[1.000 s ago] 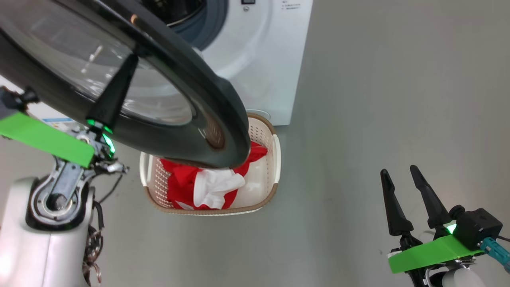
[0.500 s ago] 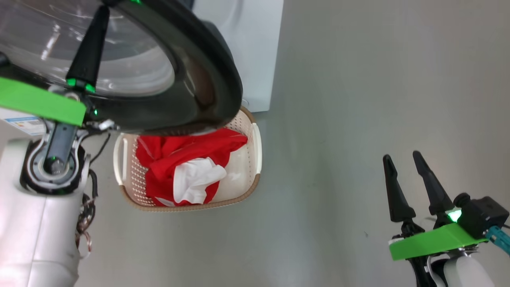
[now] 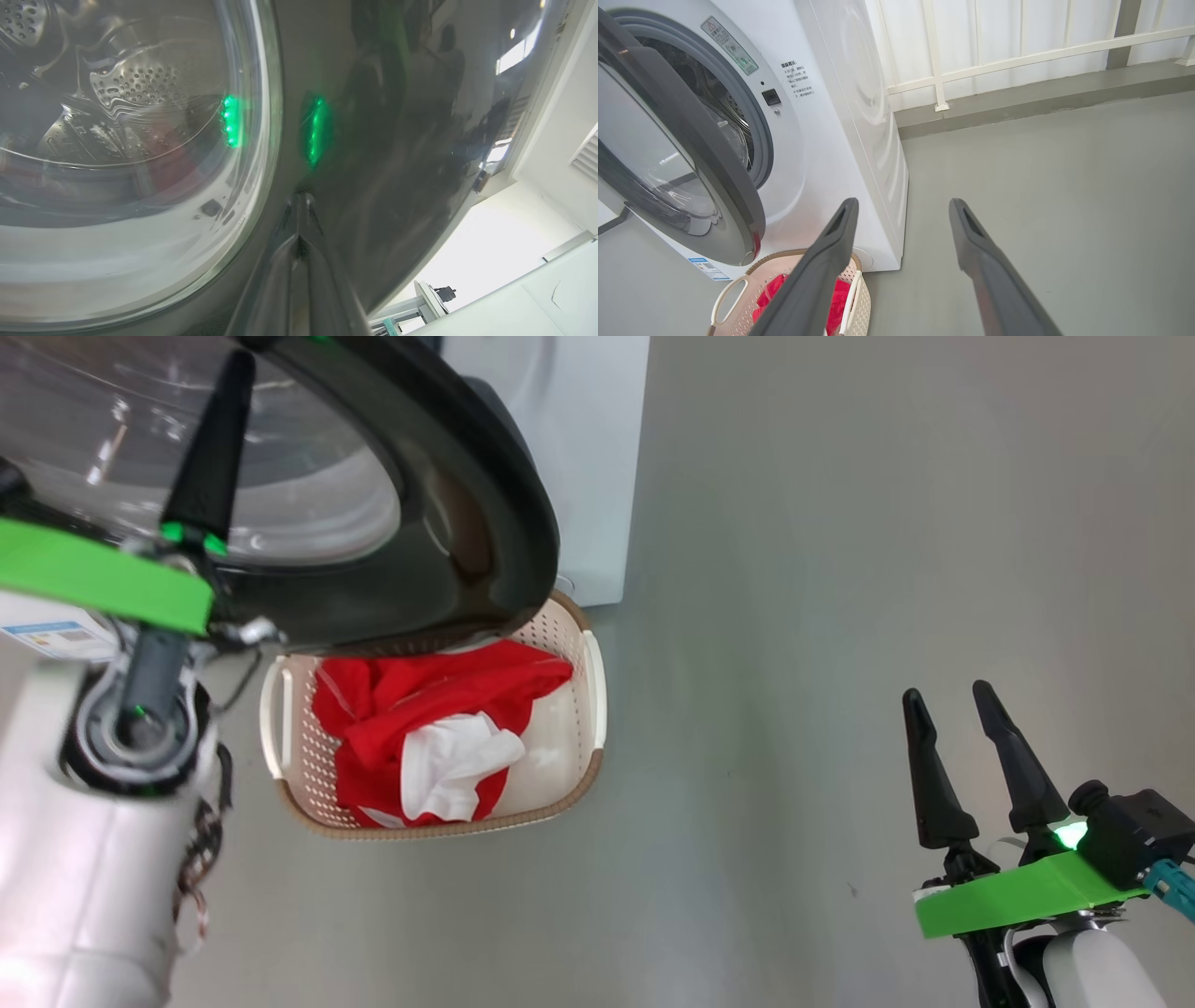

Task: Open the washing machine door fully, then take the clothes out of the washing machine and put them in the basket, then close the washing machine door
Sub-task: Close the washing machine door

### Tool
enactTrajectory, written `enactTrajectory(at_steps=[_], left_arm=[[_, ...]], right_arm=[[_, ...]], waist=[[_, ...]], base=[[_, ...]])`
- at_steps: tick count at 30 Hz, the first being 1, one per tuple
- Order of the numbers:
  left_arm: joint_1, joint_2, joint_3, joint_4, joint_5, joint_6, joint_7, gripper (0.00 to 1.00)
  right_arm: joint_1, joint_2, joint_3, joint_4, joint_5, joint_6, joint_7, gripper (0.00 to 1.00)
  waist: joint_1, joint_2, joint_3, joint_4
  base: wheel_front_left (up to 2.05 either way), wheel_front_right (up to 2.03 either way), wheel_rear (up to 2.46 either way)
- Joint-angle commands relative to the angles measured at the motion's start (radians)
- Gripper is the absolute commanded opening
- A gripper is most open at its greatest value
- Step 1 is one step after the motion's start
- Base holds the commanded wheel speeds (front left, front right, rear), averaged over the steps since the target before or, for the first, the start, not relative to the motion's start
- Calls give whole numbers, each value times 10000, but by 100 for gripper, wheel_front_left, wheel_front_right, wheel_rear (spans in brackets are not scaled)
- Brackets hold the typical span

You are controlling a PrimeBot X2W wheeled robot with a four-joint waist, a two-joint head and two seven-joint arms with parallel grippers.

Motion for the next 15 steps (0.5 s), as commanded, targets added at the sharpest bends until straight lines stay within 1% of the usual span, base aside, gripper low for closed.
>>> enactTrajectory(at_steps=[1,5,6,7,15], left_arm=[[193,492,166,-341,40,-69,-134,0],[789,594,-174,-519,68,-69,-565,0],[1139,666,-414,-628,145,-69,-776,0],[1139,666,-414,-628,145,-69,-776,0],[2785,873,-1025,-984,-15,-69,-1732,0]], right_arm=[[-27,-97,152,-216,29,48,-65,100],[100,-97,103,-189,-41,48,-65,100],[176,-97,91,-151,-71,48,-65,100],[176,-97,91,-151,-71,48,-65,100],[503,-97,36,-45,-176,48,-65,100]], waist=[[0,0,-147,97],[0,0,-409,289],[0,0,-550,384],[0,0,-550,384],[0,0,-1103,728]], base=[[0,0,0],[0,0,0],[0,0,0],[0,0,0],[0,0,0]])
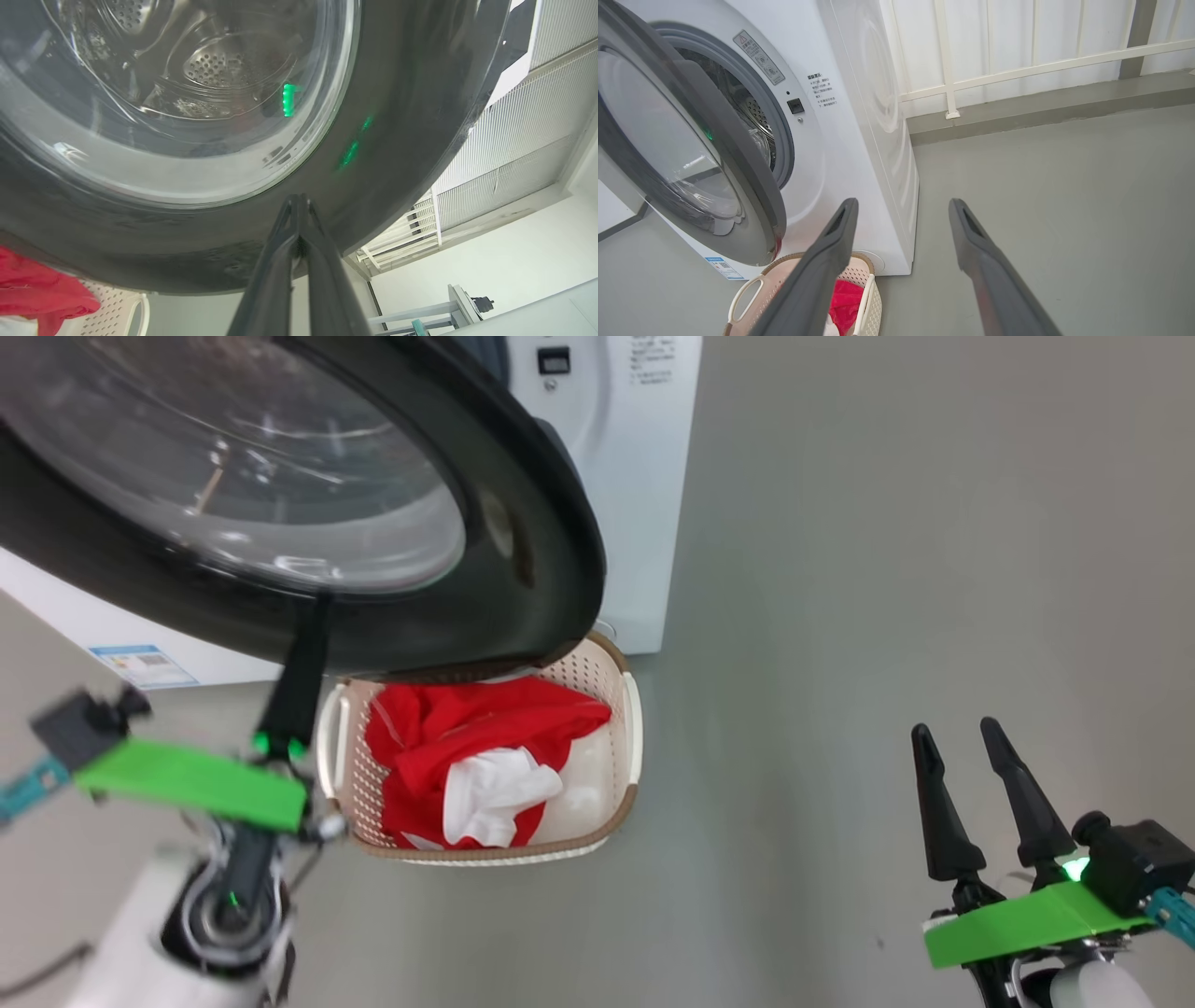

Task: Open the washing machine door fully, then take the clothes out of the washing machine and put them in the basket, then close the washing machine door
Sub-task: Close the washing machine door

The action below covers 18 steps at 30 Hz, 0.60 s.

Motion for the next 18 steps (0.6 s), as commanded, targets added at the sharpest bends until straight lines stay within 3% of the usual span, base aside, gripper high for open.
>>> enactTrajectory(at_steps=[1,8,13,15,18], left_arm=[[216,497,223,-290,28,-69,-184,0],[1501,816,-221,-250,327,-69,-786,0],[2448,901,-22,-291,474,-69,-951,0],[2827,890,241,-289,655,-69,-964,15],[3418,757,816,-256,1150,-69,-969,44]], right_arm=[[86,-97,187,-203,-119,48,-65,100],[503,-97,81,-159,-259,48,-65,100],[817,-97,-18,-143,-375,48,-65,100],[936,-97,-71,-142,-416,48,-65,100],[1126,-97,-157,-140,-447,48,-65,100]], waist=[[0,0,-265,211],[0,0,-647,440],[0,0,-873,475],[0,0,-968,477],[0,0,-1122,460]], base=[[0,0,0],[0,0,0],[0,0,0],[0,0,0],[0,0,0]])
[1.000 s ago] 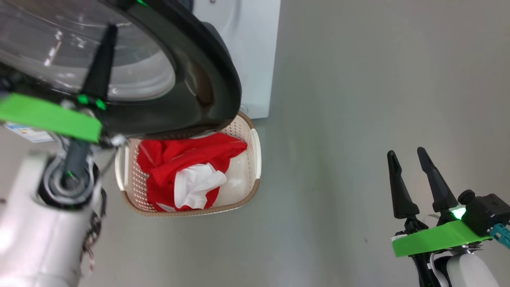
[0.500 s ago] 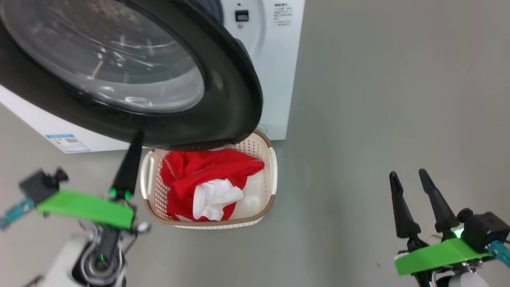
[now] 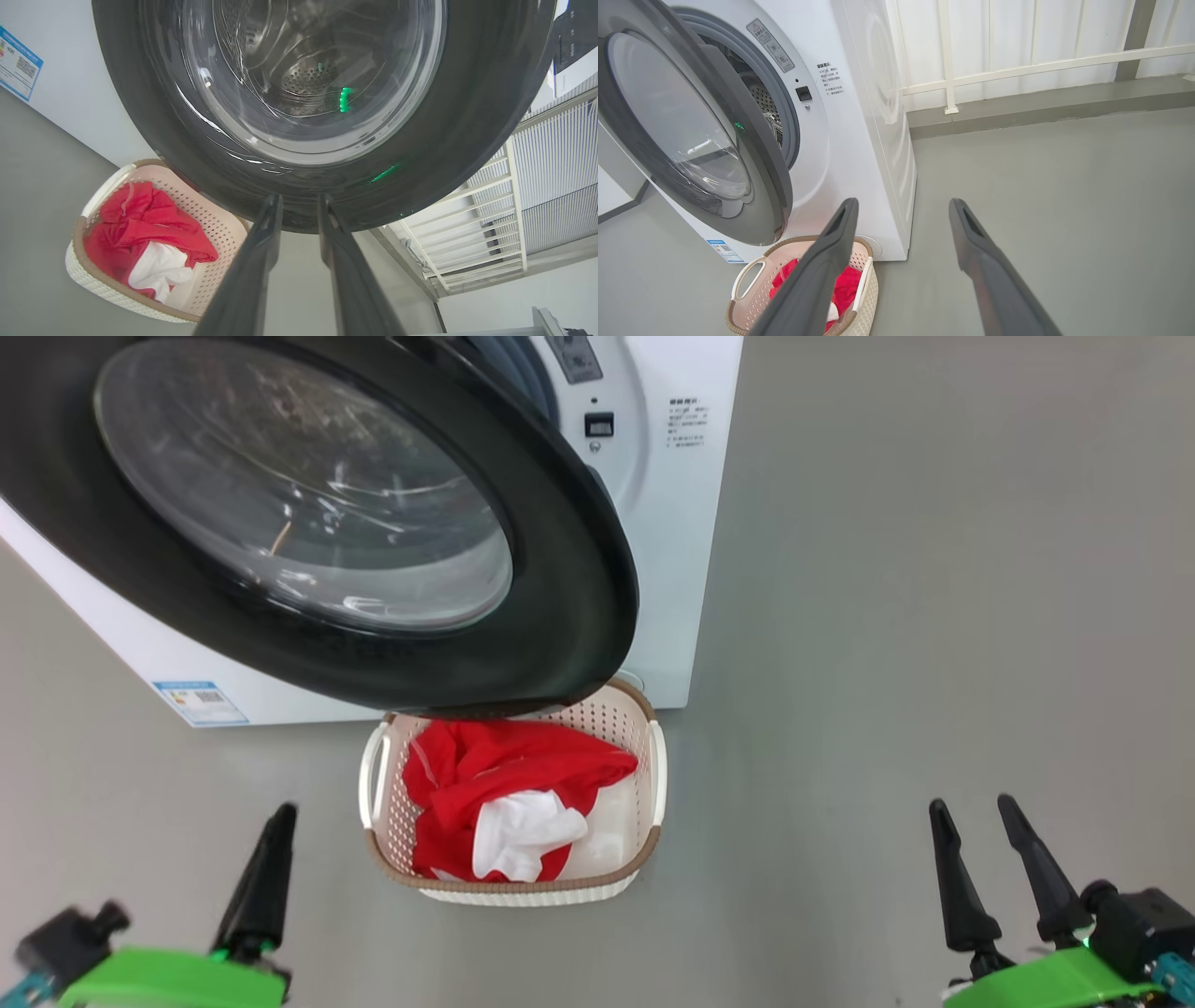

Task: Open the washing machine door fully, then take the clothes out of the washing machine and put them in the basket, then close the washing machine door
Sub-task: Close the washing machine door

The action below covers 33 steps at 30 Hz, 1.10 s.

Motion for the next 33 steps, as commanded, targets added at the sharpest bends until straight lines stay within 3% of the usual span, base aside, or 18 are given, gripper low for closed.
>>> enactTrajectory(at_steps=[1,3,4,13,19,24,29,33], left_arm=[[140,198,638,-200,449,-67,-114,64],[448,116,927,-142,935,-67,-115,95],[582,94,1013,-116,1210,-67,-115,100],[1181,-134,1814,94,4001,-67,-117,100],[1526,-472,2538,-10,6950,-67,-117,100],[1829,-1148,3479,-528,9357,-67,-117,100],[2166,-1540,4018,-945,10899,-67,-118,100],[2396,-1875,4314,-998,11372,-67,-118,100]], right_arm=[[48,-118,182,-222,-107,48,-65,100],[145,-118,159,-212,-114,48,-65,100],[190,-118,150,-204,-116,48,-65,100],[464,-118,32,-187,-53,48,-65,100],[569,-118,-194,-271,29,48,-65,100],[665,-118,-479,-356,124,48,-65,100],[768,-118,-602,-400,152,48,-65,100],[845,-118,-623,-405,135,48,-65,100]], waist=[[0,0,-141,-18],[0,0,-220,-52],[0,0,-263,-74],[0,0,-493,-202],[0,0,-575,-254],[0,0,-645,-258],[0,0,-722,-266],[0,0,-780,-271]], base=[[0,0,0],[0,0,0],[0,0,0],[0,0,0],[0,0,0],[0,0,0],[0,0,0],[0,0,0]])
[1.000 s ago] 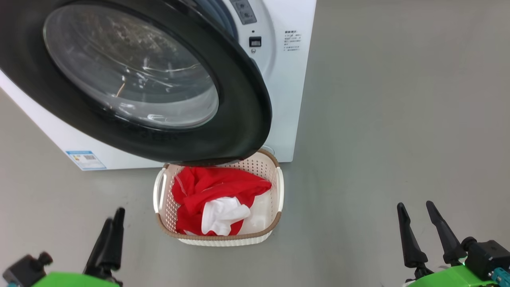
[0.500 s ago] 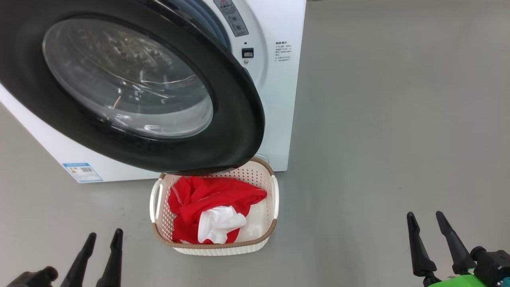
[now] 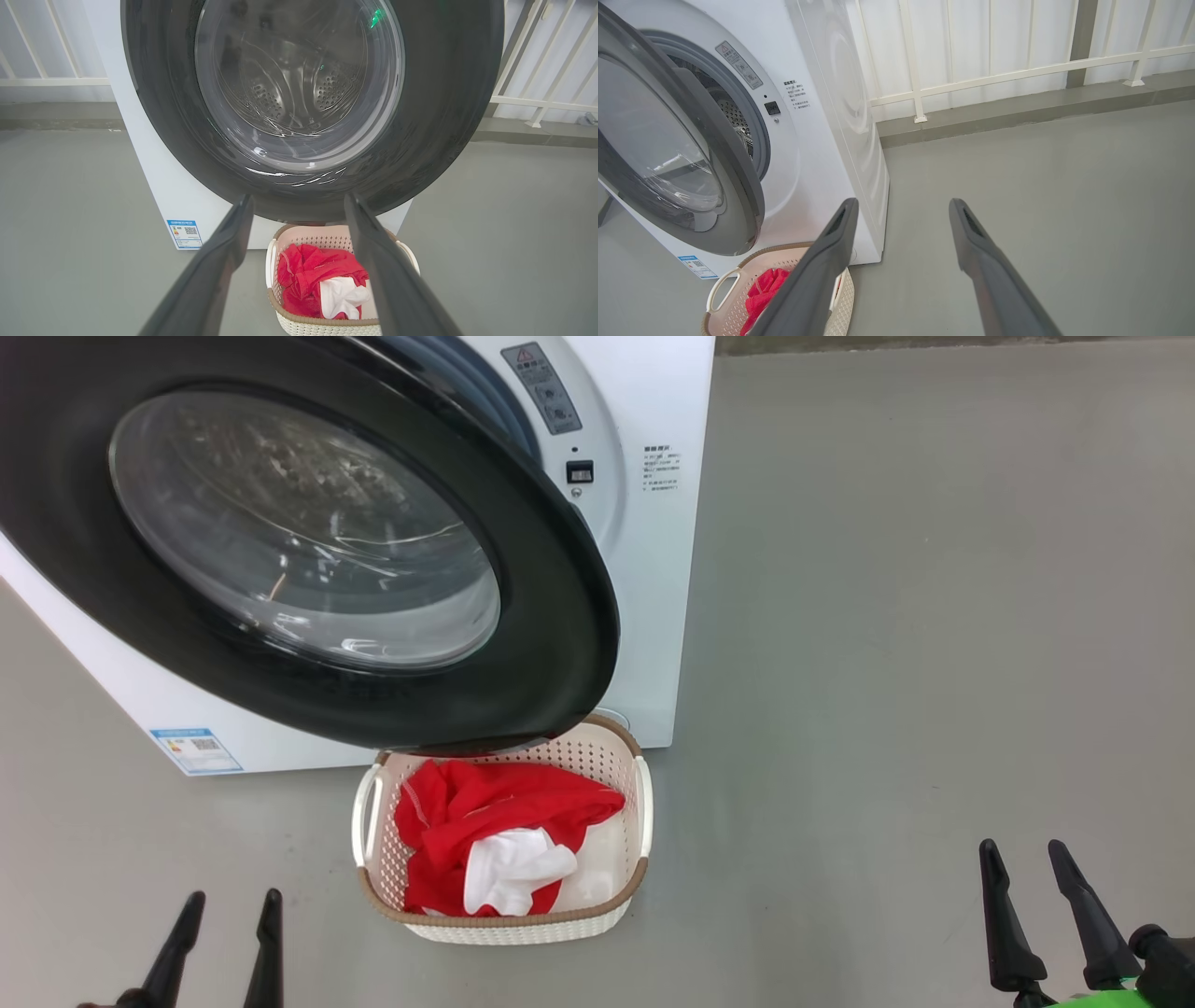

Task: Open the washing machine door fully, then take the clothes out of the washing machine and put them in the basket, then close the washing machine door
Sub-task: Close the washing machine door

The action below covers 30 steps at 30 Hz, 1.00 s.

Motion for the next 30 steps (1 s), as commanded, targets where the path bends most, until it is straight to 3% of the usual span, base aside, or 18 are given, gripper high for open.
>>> enactTrajectory(at_steps=[1,20,22,23,24,25,30], left_arm=[[-108,114,414,-274,88,-56,-89,100],[-162,-97,427,-306,181,-56,-89,100],[-208,-140,365,-321,180,-56,-89,100],[-238,-160,323,-325,179,-56,-89,100],[-238,-160,323,-325,179,-56,-89,100],[-266,-181,283,-329,174,-56,-89,100],[-359,-433,71,-397,110,-56,-89,100]], right_arm=[[-74,-154,169,-245,27,48,-65,100],[-126,-154,331,-236,77,48,-65,100],[-175,-154,418,-248,120,48,-65,44],[-207,-154,470,-246,134,48,-65,20],[-207,-154,470,-246,134,48,-65,20],[-252,-154,540,-229,147,48,-65,0],[-959,-154,1216,-20,169,48,-65,0]], waist=[[0,0,-2,-1],[0,0,-50,110],[0,0,-24,191],[0,0,-8,253],[0,0,-8,253],[0,0,6,314],[0,0,187,803]], base=[[0,0,0],[0,0,0],[0,0,0],[0,0,0],[0,0,0],[0,0,0],[0,0,0]])
